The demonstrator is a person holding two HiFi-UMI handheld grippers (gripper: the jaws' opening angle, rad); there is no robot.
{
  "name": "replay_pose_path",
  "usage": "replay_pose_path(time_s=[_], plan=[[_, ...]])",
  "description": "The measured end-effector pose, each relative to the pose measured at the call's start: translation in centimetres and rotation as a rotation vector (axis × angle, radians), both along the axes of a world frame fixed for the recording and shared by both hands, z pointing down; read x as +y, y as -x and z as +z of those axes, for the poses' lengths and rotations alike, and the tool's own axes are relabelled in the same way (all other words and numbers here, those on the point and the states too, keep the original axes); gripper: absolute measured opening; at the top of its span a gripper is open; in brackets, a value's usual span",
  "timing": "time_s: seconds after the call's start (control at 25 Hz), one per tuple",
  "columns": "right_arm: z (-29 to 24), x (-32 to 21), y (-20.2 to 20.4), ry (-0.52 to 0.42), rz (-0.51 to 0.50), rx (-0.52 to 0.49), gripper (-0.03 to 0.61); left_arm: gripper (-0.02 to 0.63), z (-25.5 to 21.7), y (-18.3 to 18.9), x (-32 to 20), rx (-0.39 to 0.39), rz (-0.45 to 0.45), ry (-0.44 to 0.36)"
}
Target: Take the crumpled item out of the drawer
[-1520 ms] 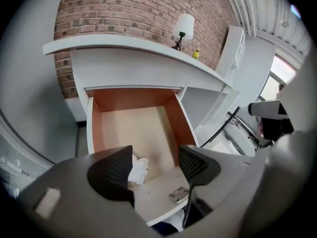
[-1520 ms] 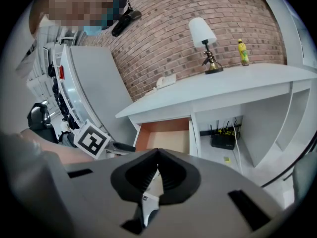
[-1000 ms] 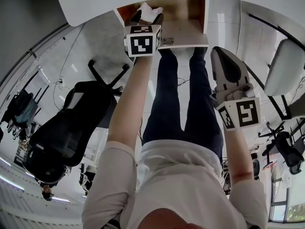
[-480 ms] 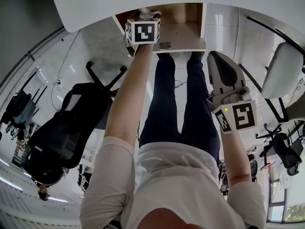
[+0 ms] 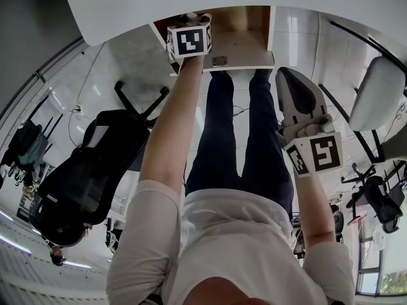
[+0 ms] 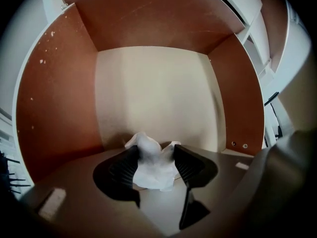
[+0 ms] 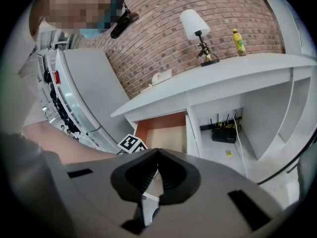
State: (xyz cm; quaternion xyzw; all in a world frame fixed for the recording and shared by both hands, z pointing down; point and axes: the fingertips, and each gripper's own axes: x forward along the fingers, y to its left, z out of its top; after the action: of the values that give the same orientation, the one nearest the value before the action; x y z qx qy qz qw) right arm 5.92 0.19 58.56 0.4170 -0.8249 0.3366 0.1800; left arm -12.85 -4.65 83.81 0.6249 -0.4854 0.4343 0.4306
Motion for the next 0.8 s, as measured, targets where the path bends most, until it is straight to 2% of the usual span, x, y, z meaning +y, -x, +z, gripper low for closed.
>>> replay_pose_path(time_s=[0.32, 0.6, 0.8], plan=[[0.0, 0.1, 0.3, 0.003, 0.003, -0.006, 0.003, 0.130, -0.3, 1.4, -0.3, 0.032, -0.117, -0.026], [0.0, 0.6, 0.6, 0.005, 0.007, -0.008, 0.003, 0.097, -1.1, 1.4, 0.4, 0.035, -0.085, -0.054], [-0.1, 0.8, 0.5, -0.001, 0.015, -0.007, 0.002, 0.095, -3.1, 1.3, 0.2, 0.052, -0.084, -0.129]])
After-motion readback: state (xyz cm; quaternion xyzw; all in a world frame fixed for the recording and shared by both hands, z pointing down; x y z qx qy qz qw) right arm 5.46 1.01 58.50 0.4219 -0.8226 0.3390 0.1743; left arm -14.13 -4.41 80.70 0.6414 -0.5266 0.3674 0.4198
